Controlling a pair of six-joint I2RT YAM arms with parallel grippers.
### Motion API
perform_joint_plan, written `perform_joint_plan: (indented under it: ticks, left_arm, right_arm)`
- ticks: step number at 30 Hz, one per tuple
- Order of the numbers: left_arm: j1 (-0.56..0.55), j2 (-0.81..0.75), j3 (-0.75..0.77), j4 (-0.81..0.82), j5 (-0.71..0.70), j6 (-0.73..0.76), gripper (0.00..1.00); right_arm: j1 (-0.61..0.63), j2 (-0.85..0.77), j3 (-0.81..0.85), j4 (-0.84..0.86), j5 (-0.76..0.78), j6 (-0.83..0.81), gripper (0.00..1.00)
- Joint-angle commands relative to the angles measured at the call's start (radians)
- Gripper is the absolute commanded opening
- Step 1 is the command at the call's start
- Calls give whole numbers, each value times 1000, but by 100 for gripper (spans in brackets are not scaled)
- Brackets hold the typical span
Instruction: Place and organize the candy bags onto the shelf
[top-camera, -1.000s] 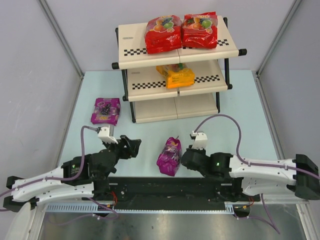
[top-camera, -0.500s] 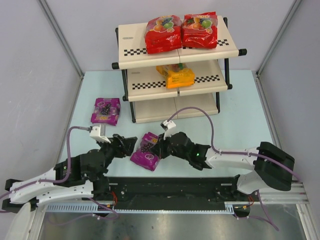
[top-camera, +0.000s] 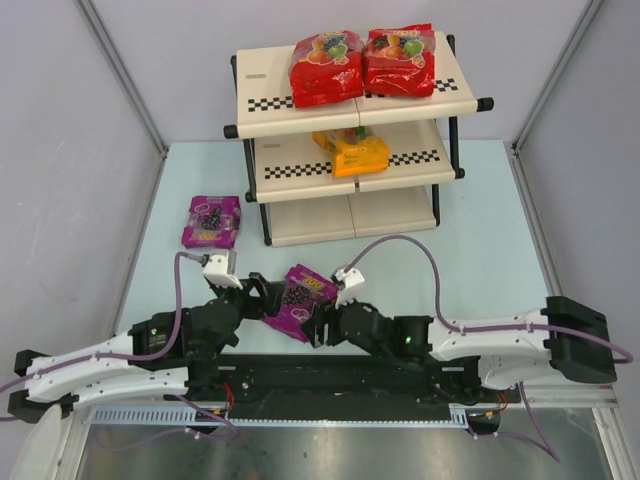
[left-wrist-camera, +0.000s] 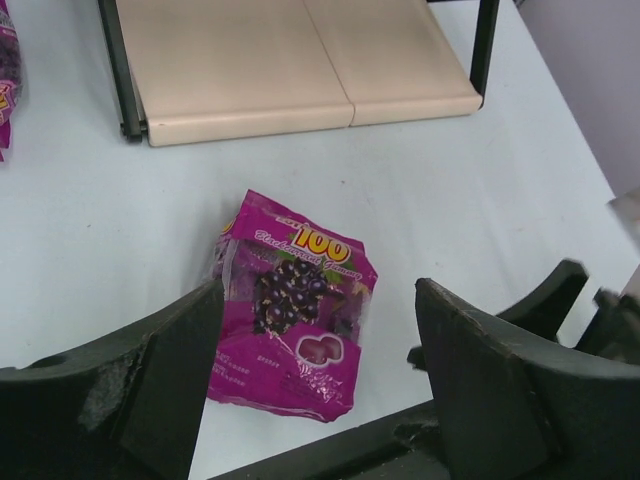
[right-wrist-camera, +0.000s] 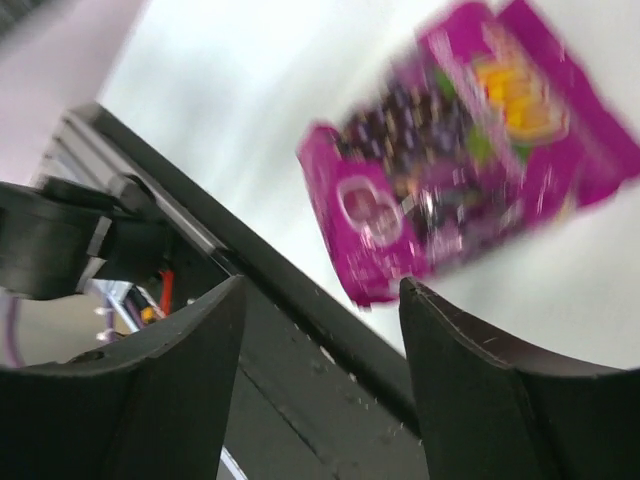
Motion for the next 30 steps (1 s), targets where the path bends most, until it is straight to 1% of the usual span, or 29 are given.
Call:
perform_joint_plan:
  ticks: [1, 3, 4, 6, 7, 11, 15, 20, 22, 23, 24, 26, 27, 28, 29, 30]
  left_arm:
    - [-4, -6, -22, 45, 15, -18, 82]
    - [-4, -12, -24, 49, 24, -15, 82]
    - [-4, -18, -24, 45, 26, -16, 82]
    - [-4, -27, -12, 31, 26, -15, 82]
    - [-4, -32, -9, 28, 27, -13, 81]
    - [-4, -66, -6, 23, 21, -12, 81]
    - [-4, -80, -13, 26, 20, -16, 80]
    - [-4, -74, -21, 28, 21, -27, 80]
    - [-4, -78, -19, 34, 20, -24, 80]
    - [-6, -81, -19, 35, 18, -20, 80]
    - [-4, -84, -19, 38, 15, -18, 80]
    - [-4, -90, -24, 37, 10, -16, 80]
    - [-4, -93, -27, 38, 7, -15, 81]
    - [-4, -90, -35, 37, 7, -15, 81]
    - [-6, -89, -41, 40, 12, -15, 81]
    - [-4, -86, -45, 43, 17, -16, 82]
  right_arm:
    - [73, 127, -36, 9, 208, 278, 69]
    - [76, 169, -38, 69, 246, 335, 69]
    - [80, 196, -38, 84, 263, 398, 69]
    - [91, 216, -36, 118, 337, 441, 69]
    - [91, 227, -38, 129, 349, 452, 69]
    - [67, 264, -36, 182, 365, 492, 69]
    - [74, 273, -36, 193, 405, 520, 68]
    - [68, 316, -36, 202, 388, 582, 63]
    - [59, 348, -38, 199, 363, 632, 56]
    - [57, 358, -36, 201, 347, 644, 49]
    - [62, 362, -38, 207, 346, 635, 31]
    - [68, 350, -38, 207, 368, 604, 18]
    - [68, 335, -39, 196, 380, 577, 4]
    - [64, 285, -39, 138, 394, 532, 0]
    - [62, 255, -41, 103, 426, 502, 0]
    - [53, 218, -40, 78, 426, 450, 0]
